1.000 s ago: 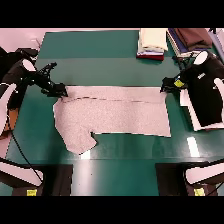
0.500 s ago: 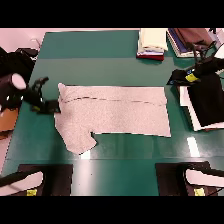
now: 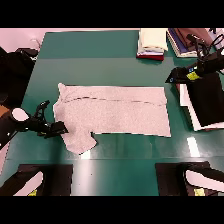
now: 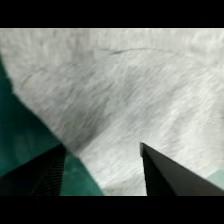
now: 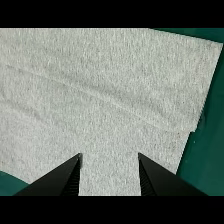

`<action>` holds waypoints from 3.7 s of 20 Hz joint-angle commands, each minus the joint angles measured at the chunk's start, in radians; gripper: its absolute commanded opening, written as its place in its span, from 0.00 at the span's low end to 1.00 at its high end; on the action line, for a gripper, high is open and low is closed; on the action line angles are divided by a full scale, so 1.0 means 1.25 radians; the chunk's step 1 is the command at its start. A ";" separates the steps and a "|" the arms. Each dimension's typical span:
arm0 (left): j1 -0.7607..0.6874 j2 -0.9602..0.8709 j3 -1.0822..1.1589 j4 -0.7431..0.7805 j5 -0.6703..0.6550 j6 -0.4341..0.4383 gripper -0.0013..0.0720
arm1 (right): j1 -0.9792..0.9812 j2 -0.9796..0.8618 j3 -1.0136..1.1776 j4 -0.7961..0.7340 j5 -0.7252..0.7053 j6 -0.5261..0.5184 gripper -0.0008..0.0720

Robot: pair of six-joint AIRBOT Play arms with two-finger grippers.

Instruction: Fold the shirts.

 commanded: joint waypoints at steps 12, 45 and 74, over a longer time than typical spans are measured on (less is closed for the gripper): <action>0.000 0.012 0.052 -0.094 -0.049 0.075 0.05 | -0.246 0.104 -0.403 -0.004 0.039 -0.048 0.72; 0.000 0.113 0.208 0.052 -0.096 0.045 0.05 | -0.193 0.154 -0.404 -0.020 -0.006 -0.104 0.03; -0.182 -0.251 0.431 -0.070 0.085 0.043 0.05 | -0.221 -0.394 -0.168 0.348 -0.023 -0.254 0.70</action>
